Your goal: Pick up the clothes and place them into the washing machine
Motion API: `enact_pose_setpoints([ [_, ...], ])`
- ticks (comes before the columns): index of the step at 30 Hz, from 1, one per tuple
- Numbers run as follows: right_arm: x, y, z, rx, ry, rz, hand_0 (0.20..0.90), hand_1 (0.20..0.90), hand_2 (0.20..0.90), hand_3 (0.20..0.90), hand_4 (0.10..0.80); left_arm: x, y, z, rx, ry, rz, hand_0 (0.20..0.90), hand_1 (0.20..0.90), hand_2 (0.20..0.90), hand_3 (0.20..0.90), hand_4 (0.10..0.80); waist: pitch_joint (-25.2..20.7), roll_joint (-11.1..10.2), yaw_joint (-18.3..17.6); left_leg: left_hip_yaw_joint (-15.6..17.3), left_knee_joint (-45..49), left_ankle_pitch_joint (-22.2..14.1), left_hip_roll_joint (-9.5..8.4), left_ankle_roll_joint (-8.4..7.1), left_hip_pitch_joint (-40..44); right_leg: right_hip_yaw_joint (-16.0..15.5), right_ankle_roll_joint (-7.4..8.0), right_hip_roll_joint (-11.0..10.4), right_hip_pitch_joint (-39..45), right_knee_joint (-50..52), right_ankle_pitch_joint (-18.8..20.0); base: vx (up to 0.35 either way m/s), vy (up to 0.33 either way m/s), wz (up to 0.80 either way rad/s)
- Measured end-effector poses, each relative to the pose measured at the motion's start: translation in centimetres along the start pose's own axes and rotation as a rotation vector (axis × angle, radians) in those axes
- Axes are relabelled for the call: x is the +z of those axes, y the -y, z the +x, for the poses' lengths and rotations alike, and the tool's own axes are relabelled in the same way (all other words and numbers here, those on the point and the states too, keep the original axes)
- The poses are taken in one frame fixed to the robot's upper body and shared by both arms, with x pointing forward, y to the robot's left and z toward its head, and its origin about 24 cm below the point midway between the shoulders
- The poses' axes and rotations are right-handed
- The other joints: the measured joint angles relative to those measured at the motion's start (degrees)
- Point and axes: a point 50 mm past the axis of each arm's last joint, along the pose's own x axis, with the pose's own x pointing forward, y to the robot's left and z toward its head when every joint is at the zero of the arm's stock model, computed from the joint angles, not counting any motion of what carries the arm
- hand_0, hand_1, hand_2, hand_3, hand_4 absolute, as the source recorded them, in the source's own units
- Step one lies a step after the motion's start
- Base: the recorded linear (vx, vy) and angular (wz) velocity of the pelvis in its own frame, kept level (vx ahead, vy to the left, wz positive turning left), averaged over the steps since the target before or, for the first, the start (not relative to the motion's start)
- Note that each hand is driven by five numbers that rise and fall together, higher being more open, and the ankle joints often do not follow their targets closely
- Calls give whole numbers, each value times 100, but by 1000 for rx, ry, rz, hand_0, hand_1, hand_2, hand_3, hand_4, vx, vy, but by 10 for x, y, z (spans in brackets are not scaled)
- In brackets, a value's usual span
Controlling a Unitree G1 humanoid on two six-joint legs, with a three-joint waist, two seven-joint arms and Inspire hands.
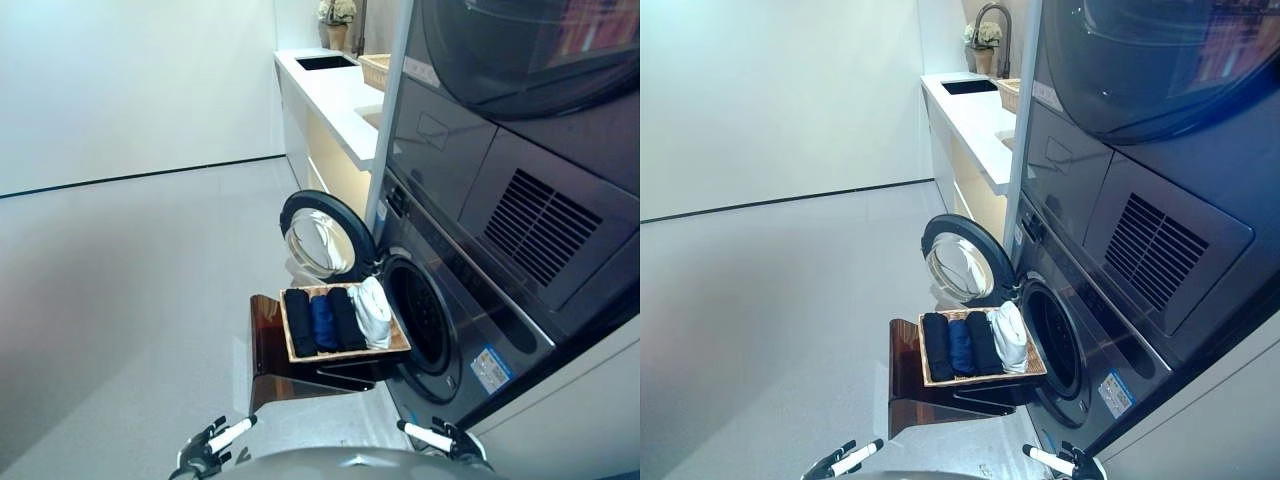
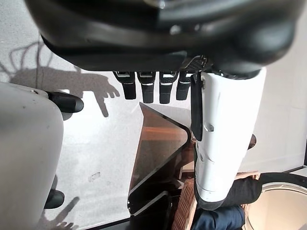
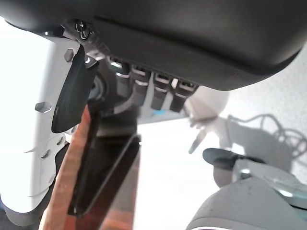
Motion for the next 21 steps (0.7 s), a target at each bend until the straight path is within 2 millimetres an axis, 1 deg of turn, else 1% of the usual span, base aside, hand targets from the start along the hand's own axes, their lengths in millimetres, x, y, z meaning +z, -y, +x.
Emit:
enact_pose_setpoints([
  [1, 0, 0, 0, -1, 0, 1, 900, 900, 900, 900, 800, 0, 0, 0, 0, 0, 0, 900, 900, 900, 900, 800, 0, 0, -4, -2, 0, -3, 2, 6, 0, 0, 3, -4, 1, -1, 0, -8, 60, -1],
  [2, 0, 0, 0, -1, 0, 5, 900, 900, 900, 900, 800, 0, 0, 0, 0, 0, 0, 900, 900, 900, 900, 800, 3, -7, 6, -1, 1, -7, -22, 13, 0, -2, 17, -54, -11, 29, -11, -7, 126, 6],
  [3, 0, 1, 0, -4, -2, 8, 900, 900, 900, 900, 800, 0, 1, 0, -2, 0, 3, 900, 900, 900, 900, 800, 6, -9, -15, -49, 1, -4, -23, 29, 1, -15, 32, -43, -6, 69, -21, -4, 108, 6],
  [6, -1, 2, 0, -8, -4, 20, 900, 900, 900, 900, 800, 0, 1, 0, -8, -2, 17, 900, 900, 900, 900, 800, 15, -31, -36, -71, 5, -25, -138, 83, 11, -23, 102, -137, -39, 281, -129, -5, 131, 7],
  [7, 0, 1, 0, -8, -2, 23, 900, 900, 900, 900, 800, 0, 2, 0, -9, -2, 18, 900, 900, 900, 900, 800, 18, -44, -69, -66, 8, -38, -174, 116, 24, -16, 136, -199, -109, 436, -201, -1, 94, 5],
  [8, 1, 1, 0, -6, 1, 23, 900, 900, 900, 900, 800, 0, 2, 0, -9, -2, 19, 900, 900, 900, 900, 800, 31, -57, -100, -87, 19, -31, -219, 152, 35, -19, 169, -243, -132, 558, -257, 4, 171, 4],
  [9, 1, 1, 0, -8, 2, 27, 900, 900, 900, 900, 800, 1, 2, 1, -10, 0, 19, 900, 900, 900, 900, 800, 63, -88, -113, -88, 28, -48, -277, 198, 76, -15, 230, -342, -224, 836, -373, 0, 187, 8],
  [10, 1, 1, 0, -9, 1, 32, 900, 900, 900, 900, 800, 4, 2, 1, -10, 4, 21, 900, 900, 900, 900, 800, 122, -133, -133, -108, 75, -135, -411, 304, 112, -10, 253, -447, -272, 1128, -439, 8, 252, 4],
  [11, 2, 2, 1, -13, 4, 36, 900, 900, 900, 900, 800, 5, 4, 2, -15, 7, 21, 900, 900, 900, 900, 800, 166, -117, -121, -155, 98, -148, -388, 326, 121, 5, 223, -463, -370, 1372, -486, 4, 188, 9],
  [12, 4, 3, 1, -17, 6, 48, 900, 900, 900, 900, 800, 10, 6, 3, -21, 18, 23, 900, 900, 900, 900, 800, 211, -108, -135, -150, 155, -180, -488, 383, 113, 16, 181, -528, -577, 1850, -489, 1, 119, 8],
  [13, 6, 2, 1, -16, 12, 51, 900, 900, 900, 900, 800, 19, 10, 6, -28, 39, 25, 900, 900, 900, 900, 800, 355, -115, -118, -176, 276, -206, -564, 473, 121, 74, 70, -608, -850, 2493, -476, 3, 134, 13],
  [14, 6, 2, 2, -16, 12, 51, 900, 900, 900, 900, 800, 22, 10, 6, -30, 46, 28, 900, 900, 900, 900, 800, 390, -112, -119, -218, 301, -212, -540, 512, 118, 104, 8, -642, -964, 2724, -436, 9, 77, 9],
  [15, 5, 1, 1, -12, 7, 51, 900, 900, 900, 900, 800, 25, 10, 7, -29, 53, 28, 900, 900, 900, 900, 800, 395, -103, -122, -213, 300, -187, -605, 572, 121, 145, -151, -669, -1118, 2974, -284, 36, 76, 2],
  [16, 6, -1, 2, -7, 10, 56, 900, 900, 900, 900, 800, 30, 9, 8, -27, 66, 32, 900, 900, 900, 900, 800, 497, -84, -98, -233, 362, -195, -631, 661, 113, 123, -200, -775, -1322, 3292, -267, 159, -65, 5],
  [18, 5, -2, 2, -5, 5, 65, 900, 900, 900, 900, 800, 31, 4, 8, -11, 68, 35, 900, 900, 900, 900, 800, 521, -74, -126, -243, 386, -232, -658, 728, 98, 87, -225, -753, -1449, 3325, -349, 211, -105, 2],
  [19, 6, -2, 2, -6, 7, 66, 900, 900, 900, 900, 800, 32, 3, 7, -5, 68, 36, 900, 900, 900, 900, 800, 537, -79, -122, -252, 337, -241, -653, 742, 81, -58, -177, -731, -1531, 2980, -361, 238, -148, -2],
  [20, 8, -3, 2, -3, 14, 67, 900, 900, 900, 900, 800, 33, 1, 8, 1, 72, 34, 900, 900, 900, 900, 800, 547, -52, -129, -260, 349, -232, -653, 758, -20, -162, -132, -726, -1474, 2388, -335, 248, -156, 2],
  [21, 8, -3, 2, -5, 14, 68, 900, 900, 900, 900, 800, 33, 1, 8, 3, 71, 33, 900, 900, 900, 900, 800, 596, -50, -184, -303, 373, -235, -643, 753, 0, -207, -3, -755, -1470, 1974, -272, 322, -213, 9],
])
